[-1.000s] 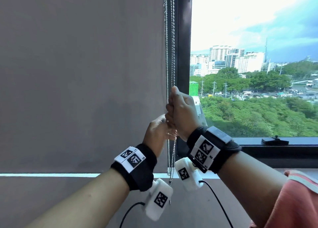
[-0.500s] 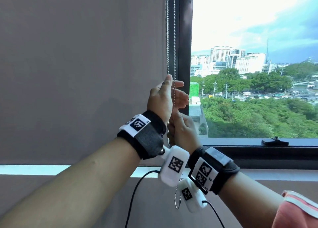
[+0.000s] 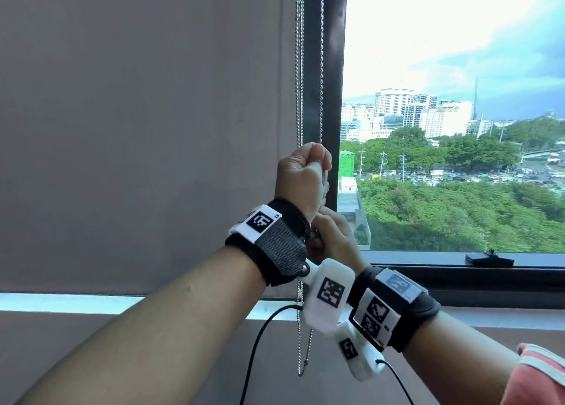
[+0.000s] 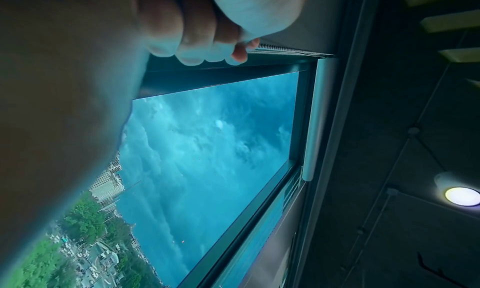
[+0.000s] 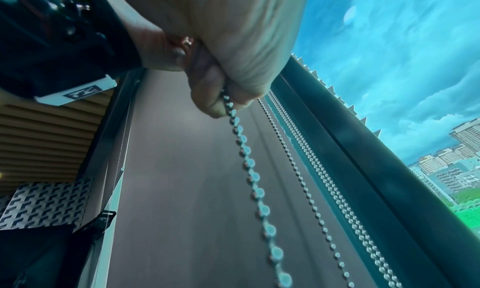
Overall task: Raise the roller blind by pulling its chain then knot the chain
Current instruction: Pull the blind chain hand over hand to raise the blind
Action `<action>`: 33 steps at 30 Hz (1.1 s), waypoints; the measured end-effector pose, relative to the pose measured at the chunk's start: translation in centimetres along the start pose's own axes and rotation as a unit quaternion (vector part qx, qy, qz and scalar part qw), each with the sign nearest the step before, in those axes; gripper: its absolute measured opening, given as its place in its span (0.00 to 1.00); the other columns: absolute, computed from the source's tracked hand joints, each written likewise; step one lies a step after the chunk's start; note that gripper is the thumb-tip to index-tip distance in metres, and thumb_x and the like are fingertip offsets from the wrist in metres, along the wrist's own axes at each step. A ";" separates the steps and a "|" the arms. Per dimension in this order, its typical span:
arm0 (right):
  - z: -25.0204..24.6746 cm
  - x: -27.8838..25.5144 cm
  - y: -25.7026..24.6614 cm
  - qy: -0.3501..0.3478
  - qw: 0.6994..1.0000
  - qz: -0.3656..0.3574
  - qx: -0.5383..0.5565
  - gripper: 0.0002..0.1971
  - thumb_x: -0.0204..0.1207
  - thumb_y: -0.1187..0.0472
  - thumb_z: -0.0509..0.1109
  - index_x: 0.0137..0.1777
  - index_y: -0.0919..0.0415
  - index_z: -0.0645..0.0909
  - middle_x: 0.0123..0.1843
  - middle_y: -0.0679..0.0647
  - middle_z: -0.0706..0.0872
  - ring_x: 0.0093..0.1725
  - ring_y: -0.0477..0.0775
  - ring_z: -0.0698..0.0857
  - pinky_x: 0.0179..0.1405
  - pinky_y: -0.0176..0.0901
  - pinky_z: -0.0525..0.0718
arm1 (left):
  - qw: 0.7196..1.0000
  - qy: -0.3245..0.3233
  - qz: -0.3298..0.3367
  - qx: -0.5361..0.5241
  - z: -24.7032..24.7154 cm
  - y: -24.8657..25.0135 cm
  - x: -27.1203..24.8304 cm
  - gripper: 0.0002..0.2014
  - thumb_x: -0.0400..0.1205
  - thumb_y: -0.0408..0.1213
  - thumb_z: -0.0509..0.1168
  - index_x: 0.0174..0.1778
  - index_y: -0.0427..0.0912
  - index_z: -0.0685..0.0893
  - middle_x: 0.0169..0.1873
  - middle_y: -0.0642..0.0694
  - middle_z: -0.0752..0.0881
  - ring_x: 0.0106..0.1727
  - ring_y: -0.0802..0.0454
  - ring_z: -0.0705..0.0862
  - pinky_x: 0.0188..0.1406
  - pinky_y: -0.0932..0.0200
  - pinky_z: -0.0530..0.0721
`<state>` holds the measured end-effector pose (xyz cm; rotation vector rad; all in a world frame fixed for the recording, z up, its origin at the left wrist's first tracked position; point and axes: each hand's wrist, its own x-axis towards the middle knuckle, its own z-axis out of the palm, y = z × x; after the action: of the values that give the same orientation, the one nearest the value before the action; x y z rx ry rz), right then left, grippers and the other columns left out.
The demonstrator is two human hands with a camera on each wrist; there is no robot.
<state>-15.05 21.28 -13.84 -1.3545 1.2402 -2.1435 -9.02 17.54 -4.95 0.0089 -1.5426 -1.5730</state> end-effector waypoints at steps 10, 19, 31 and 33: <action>-0.5 3.3 -4.9 0.030 0.993 -0.076 -0.089 0.10 0.64 0.68 0.54 0.35 0.73 0.76 0.27 0.54 0.78 0.28 0.51 0.77 0.28 0.41 0.77 | 1.000 -0.013 -0.015 -0.005 -0.9 -1.1 -1.9 0.19 0.85 0.29 0.50 0.27 0.41 0.69 0.12 0.53 0.62 0.11 0.60 0.58 0.14 0.74 0.57; 2.7 5.6 -9.5 0.034 0.993 -0.065 -0.088 0.15 0.85 0.63 0.55 0.47 0.68 0.83 0.35 0.64 0.84 0.35 0.59 0.83 0.35 0.46 0.80 | 0.999 0.000 -0.051 0.010 -1.4 -1.6 -2.3 0.21 0.86 0.33 0.53 0.24 0.44 0.71 0.16 0.50 0.61 0.14 0.57 0.55 0.18 0.69 0.50; 4.5 5.5 -10.1 0.075 0.997 -0.008 0.036 0.23 0.86 0.52 0.55 0.27 0.52 0.62 0.20 0.46 0.59 0.15 0.46 0.53 0.18 0.28 0.54 | 0.998 -0.033 -0.050 -0.002 -1.9 -2.2 -3.4 0.19 0.86 0.26 0.51 0.27 0.38 0.68 0.11 0.56 0.64 0.11 0.63 0.56 0.10 0.72 0.56; 4.3 5.2 -10.2 0.068 0.997 -0.013 0.042 0.24 0.87 0.52 0.55 0.26 0.52 0.61 0.18 0.45 0.58 0.15 0.46 0.53 0.18 0.27 0.53 | 0.998 -0.041 -0.041 0.005 -2.0 -2.3 -3.4 0.19 0.86 0.26 0.52 0.27 0.38 0.70 0.11 0.56 0.64 0.12 0.63 0.57 0.11 0.71 0.57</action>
<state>-12.25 21.56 -1.91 -1.2153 1.1730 -2.3121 -7.13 17.51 -9.15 0.0136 -1.6312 -1.6479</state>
